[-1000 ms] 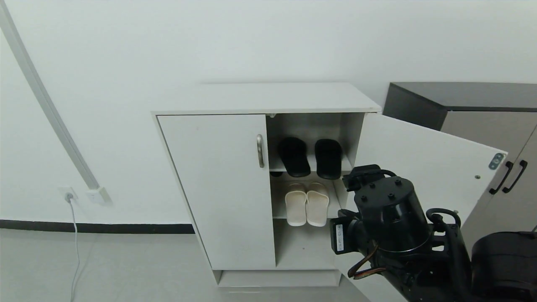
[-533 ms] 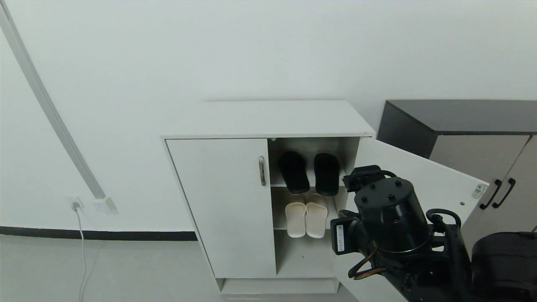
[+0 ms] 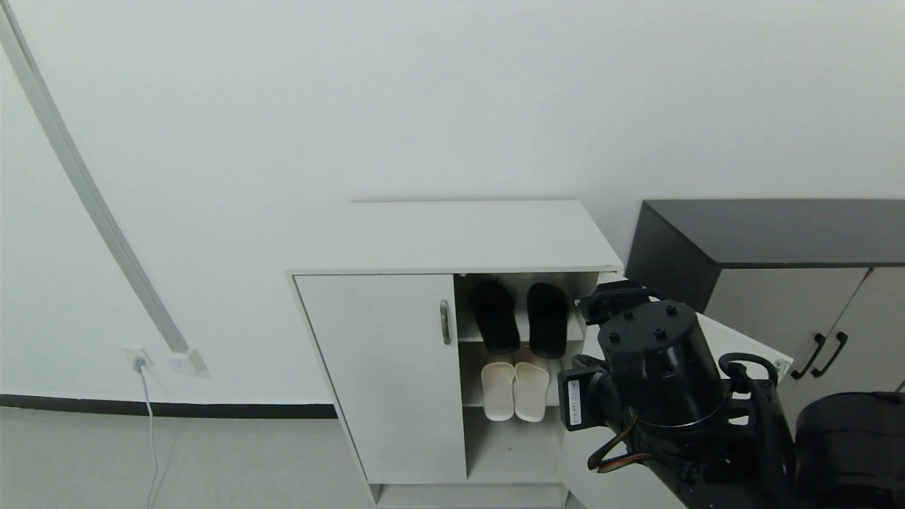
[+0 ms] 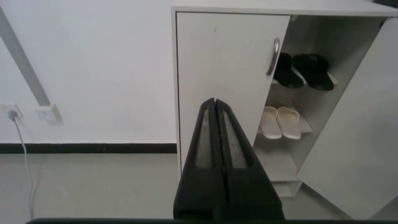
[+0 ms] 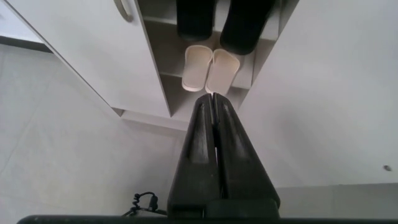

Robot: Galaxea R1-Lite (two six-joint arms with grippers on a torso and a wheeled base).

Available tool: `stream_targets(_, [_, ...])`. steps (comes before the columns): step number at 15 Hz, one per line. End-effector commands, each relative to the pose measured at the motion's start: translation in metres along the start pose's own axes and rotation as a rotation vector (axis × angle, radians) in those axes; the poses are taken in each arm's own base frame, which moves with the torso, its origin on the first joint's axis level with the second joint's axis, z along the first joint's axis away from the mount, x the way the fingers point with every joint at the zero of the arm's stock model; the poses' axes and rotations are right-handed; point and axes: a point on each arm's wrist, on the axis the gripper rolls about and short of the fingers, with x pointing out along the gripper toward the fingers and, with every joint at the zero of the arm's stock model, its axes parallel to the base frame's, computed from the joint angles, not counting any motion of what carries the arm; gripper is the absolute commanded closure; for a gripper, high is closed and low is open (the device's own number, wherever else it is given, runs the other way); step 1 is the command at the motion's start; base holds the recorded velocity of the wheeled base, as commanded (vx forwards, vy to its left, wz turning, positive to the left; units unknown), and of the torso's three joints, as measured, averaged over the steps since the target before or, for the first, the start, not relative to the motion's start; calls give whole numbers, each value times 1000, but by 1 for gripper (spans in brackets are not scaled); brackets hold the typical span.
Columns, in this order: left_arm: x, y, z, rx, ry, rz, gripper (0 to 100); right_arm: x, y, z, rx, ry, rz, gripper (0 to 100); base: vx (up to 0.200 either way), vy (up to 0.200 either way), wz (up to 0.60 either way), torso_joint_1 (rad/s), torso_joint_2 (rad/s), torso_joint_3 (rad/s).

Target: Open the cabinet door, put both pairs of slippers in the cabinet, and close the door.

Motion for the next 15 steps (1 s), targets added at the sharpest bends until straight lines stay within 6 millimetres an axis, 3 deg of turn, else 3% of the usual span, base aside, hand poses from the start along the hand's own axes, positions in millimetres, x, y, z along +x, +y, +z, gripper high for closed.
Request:
stream_targets(1, [0,0,0,-1,2,-1,100,0,0,0,-1,0,0,100,0,0,0,237,-559,-320])
stream_targets(7, [0,0,0,-1,0,1,100,-1,-1,0,-1,0,-1,100,0,0,0,253,-577,-325])
stream_targets(15, [0,0,0,-1,2,1,100,-3,-1,1,4,-4,5,100,0,0,0,177,-395,-217])
